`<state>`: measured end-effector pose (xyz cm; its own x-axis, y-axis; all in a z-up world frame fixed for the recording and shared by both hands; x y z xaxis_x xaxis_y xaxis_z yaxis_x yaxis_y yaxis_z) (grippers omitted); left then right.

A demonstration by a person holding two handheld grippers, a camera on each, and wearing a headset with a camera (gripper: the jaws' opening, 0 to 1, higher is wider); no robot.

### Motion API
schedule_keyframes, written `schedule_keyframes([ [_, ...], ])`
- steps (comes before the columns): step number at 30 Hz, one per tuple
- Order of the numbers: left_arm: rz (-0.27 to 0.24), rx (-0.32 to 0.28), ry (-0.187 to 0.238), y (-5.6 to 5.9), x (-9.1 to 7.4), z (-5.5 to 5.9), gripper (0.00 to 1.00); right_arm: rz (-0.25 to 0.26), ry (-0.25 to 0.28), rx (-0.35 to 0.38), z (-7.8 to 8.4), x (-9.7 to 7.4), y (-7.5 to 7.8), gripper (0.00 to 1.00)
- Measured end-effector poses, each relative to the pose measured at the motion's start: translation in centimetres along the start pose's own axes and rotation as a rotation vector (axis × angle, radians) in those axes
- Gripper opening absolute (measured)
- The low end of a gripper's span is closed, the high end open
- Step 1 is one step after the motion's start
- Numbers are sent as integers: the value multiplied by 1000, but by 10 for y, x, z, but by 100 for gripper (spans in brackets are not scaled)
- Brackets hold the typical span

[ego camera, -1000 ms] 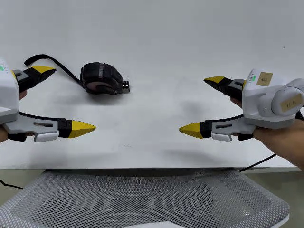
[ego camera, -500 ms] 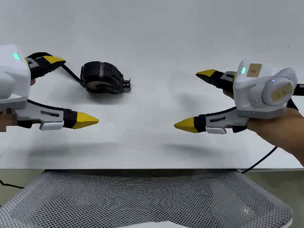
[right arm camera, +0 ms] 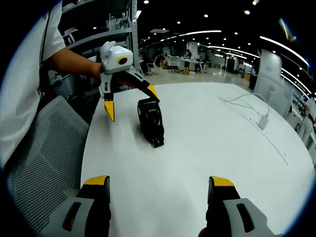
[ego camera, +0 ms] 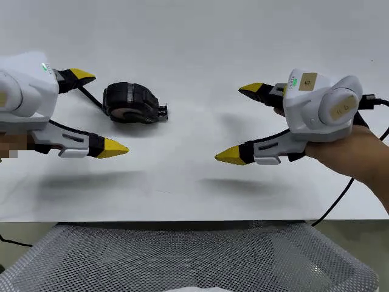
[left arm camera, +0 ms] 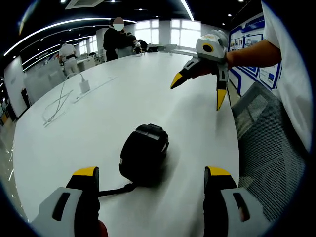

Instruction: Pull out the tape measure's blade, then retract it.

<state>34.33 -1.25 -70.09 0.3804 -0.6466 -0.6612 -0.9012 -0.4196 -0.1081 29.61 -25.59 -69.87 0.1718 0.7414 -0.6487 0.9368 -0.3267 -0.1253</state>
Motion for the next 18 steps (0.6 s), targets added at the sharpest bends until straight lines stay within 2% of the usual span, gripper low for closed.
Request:
schedule_keyframes([
  [7, 41, 35, -32, -3, 8, 0, 81, -20, -4, -18, -5, 5, 5, 79],
  [11, 57, 41, -66, -7, 12, 2, 78, -33, -13, -33, -7, 9, 7, 79],
  [14, 69, 49, -82, -9, 14, 2, 74, -44, -18, -43, -9, 12, 9, 79],
  [18, 86, 63, -94, -11, 17, 0, 64, -55, -23, -56, -11, 16, 12, 79],
])
Point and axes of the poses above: the centre of the closed fingertips' face, and the gripper's own axes: x roughly forward along the fingers, y roughly to its right, z roughly out of its underside, the point moved 6 cm from there along -x, roughly backward along the fingers, and after that the axes turned 9 degrees about -z, right-handed, at the moved point
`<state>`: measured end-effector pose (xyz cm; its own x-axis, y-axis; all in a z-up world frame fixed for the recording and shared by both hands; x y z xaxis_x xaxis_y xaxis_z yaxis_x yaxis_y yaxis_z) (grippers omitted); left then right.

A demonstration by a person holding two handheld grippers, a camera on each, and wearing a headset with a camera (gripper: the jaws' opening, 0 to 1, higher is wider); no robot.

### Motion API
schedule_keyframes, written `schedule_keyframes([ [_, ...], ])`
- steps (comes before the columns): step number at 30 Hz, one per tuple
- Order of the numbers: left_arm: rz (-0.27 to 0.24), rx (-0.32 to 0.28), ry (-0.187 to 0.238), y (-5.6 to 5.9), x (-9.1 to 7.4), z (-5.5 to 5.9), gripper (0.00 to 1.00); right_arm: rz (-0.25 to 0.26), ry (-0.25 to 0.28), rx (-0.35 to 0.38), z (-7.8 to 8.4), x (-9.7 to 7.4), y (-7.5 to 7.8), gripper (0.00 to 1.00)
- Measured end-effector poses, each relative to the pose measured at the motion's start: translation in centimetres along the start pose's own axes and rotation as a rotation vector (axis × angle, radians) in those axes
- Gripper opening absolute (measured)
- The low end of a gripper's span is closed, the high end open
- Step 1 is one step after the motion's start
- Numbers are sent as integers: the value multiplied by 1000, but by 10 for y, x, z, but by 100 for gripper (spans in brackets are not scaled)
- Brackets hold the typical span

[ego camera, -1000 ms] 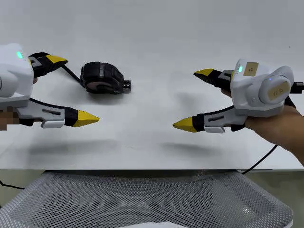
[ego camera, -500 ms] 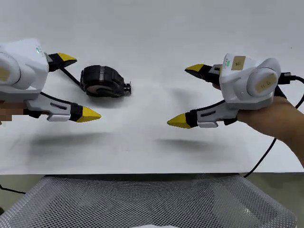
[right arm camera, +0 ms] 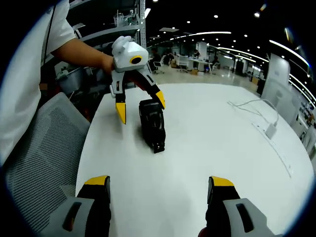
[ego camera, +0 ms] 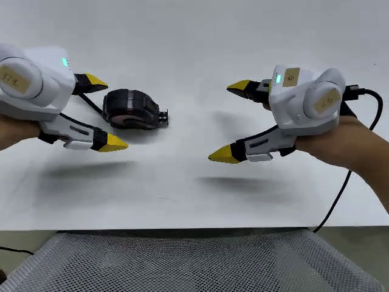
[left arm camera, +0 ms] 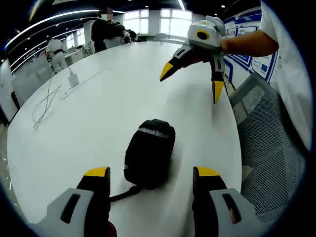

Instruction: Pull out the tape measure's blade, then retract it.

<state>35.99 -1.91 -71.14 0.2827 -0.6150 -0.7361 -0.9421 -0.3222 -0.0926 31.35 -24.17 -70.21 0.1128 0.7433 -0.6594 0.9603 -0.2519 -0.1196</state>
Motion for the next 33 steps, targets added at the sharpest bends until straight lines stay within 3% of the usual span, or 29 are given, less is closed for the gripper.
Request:
schedule_keyframes([
  [3, 22, 17, -18, -1, 3, 0, 53, -9, 0, -8, -2, 3, 2, 79],
  [12, 48, 66, -44, -5, 8, -1, 39, -26, 0, -21, -5, 9, 6, 79],
  [24, 52, 93, -57, -10, 12, 2, 29, -27, 16, -31, -9, 14, 11, 77],
  [33, 46, 114, -72, -12, 13, 3, 27, -21, 21, -41, -13, 21, 15, 76],
])
Point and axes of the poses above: the centre of the closed fingertips' face, and the gripper's own axes: x roughly forward along the fingers, y roughly to its right, z roughly out of its underside, the point moved 6 cm from there along -x, roughly backward along the fingers, and after that the axes turned 9 degrees about -z, right-handed, at the moved point
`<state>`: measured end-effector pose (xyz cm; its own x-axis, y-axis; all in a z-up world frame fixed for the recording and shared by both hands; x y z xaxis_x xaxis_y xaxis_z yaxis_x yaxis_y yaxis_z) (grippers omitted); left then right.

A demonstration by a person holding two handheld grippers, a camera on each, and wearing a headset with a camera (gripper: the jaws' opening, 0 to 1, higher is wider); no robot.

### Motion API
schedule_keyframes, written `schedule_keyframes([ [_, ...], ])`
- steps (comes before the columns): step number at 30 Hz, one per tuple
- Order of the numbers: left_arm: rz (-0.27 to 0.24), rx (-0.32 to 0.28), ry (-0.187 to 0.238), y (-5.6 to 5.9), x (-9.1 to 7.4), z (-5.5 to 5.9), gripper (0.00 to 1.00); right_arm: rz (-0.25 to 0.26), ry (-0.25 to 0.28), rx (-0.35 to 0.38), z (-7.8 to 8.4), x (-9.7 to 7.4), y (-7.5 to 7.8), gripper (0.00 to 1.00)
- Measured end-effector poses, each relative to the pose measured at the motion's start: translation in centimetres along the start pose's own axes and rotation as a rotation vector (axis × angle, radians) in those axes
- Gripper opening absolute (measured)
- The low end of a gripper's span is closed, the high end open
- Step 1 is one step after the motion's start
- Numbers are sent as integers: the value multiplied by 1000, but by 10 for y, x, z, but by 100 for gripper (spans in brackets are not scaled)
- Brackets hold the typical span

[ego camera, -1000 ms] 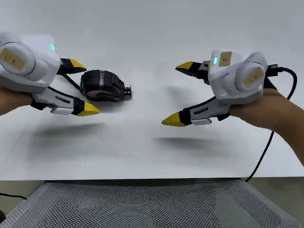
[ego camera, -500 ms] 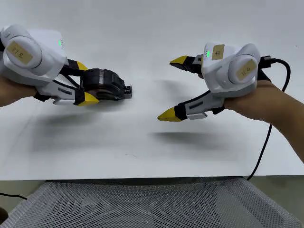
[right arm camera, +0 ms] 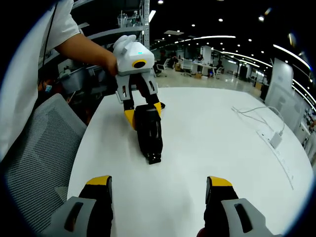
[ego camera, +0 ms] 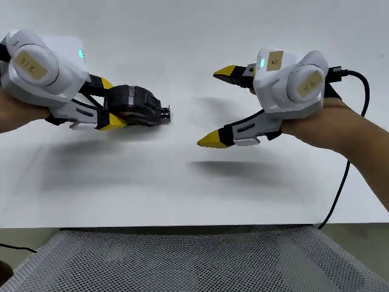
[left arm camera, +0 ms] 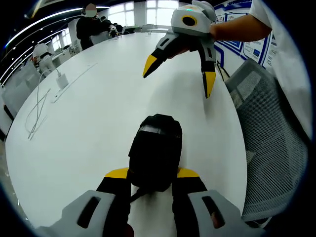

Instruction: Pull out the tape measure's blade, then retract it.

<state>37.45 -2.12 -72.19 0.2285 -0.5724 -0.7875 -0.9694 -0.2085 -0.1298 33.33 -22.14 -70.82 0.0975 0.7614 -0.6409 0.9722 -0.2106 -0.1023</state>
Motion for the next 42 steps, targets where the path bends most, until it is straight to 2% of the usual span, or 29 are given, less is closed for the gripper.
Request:
schedule_keyframes([
  [10, 0, 15, -6, -1, 1, 1, 26, -31, 5, -2, -2, 18, 3, 69],
  [21, 4, 16, -16, -2, 1, 1, 26, -70, 5, -33, -7, 41, 7, 57],
  [35, 5, 18, -20, 0, 1, 0, 26, -86, -4, -133, -8, 56, 9, 35],
  [42, 3, 19, -20, 1, 1, -1, 26, -98, 15, -141, -11, 62, 9, 27],
])
Point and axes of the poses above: the centre of the closed fingertips' face, and the gripper's own axes: x roughly forward along the fingers, y roughly to its right, z roughly out of its underside, the point moved 6 cm from there along -x, roughly backward along the fingers, and after that the axes turned 9 degrees about -z, right-handed, at the moved point
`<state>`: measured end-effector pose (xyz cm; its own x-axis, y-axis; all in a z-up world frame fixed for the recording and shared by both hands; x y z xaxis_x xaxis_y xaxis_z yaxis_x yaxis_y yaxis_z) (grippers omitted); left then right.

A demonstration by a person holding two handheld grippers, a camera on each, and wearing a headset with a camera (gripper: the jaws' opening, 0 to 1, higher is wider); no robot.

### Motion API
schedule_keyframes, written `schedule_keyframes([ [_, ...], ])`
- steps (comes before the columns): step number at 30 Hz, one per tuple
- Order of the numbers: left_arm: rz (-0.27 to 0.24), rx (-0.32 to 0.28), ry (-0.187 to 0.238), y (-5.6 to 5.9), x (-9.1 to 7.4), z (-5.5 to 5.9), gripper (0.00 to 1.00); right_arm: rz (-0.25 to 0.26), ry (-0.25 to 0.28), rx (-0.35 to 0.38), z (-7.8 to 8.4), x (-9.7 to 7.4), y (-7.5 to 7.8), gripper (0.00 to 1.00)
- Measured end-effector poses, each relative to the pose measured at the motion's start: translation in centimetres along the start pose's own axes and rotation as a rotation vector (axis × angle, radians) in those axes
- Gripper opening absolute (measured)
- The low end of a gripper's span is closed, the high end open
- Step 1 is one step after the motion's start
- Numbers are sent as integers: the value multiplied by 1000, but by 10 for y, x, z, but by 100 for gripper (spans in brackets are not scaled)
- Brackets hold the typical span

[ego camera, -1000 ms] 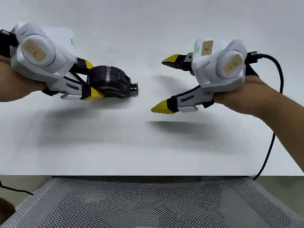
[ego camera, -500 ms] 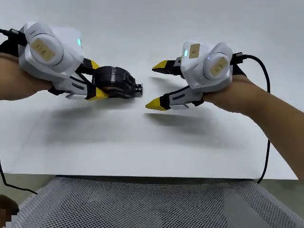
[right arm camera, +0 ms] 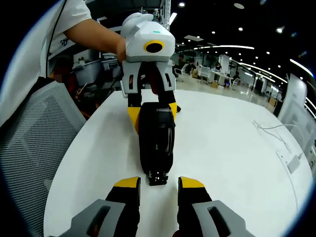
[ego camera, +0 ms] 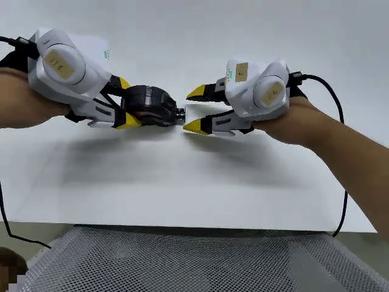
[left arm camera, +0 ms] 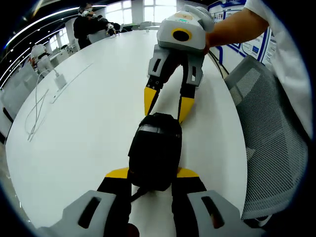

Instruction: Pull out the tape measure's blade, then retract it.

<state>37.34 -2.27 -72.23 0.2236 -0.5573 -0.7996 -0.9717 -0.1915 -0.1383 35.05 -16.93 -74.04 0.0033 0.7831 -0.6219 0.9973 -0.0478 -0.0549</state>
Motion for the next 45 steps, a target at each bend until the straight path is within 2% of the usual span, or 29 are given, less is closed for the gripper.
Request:
schedule_keyframes([
  [5, 1, 1, 1, 0, 1, 0, 27, -7, 10, -16, -1, 4, 2, 21],
  [17, 3, 1, 1, 1, 1, -1, 27, -25, 15, -9, 1, 10, 3, 14],
  [30, 5, -9, 1, 3, -3, -3, 27, -50, 31, 12, 2, 15, 4, 12],
  [42, 5, -4, -2, 4, -4, -4, 27, -50, 39, -4, 6, 18, 3, 12],
  [45, 6, -5, -3, 4, -5, -4, 27, -47, 45, -21, 4, 12, 3, 12],
])
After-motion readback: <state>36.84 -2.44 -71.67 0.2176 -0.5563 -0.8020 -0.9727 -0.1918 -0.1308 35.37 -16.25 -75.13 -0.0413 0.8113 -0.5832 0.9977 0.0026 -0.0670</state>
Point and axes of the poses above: the centre of the closed fingertips' face, and the gripper's own axes: x roughly forward along the fingers, y roughly to its right, z roughly out of its underside, the point moved 6 cm from there along -x, roughly backward along the fingers, and after that the axes turned 9 degrees about -z, right-handed, at the moved point
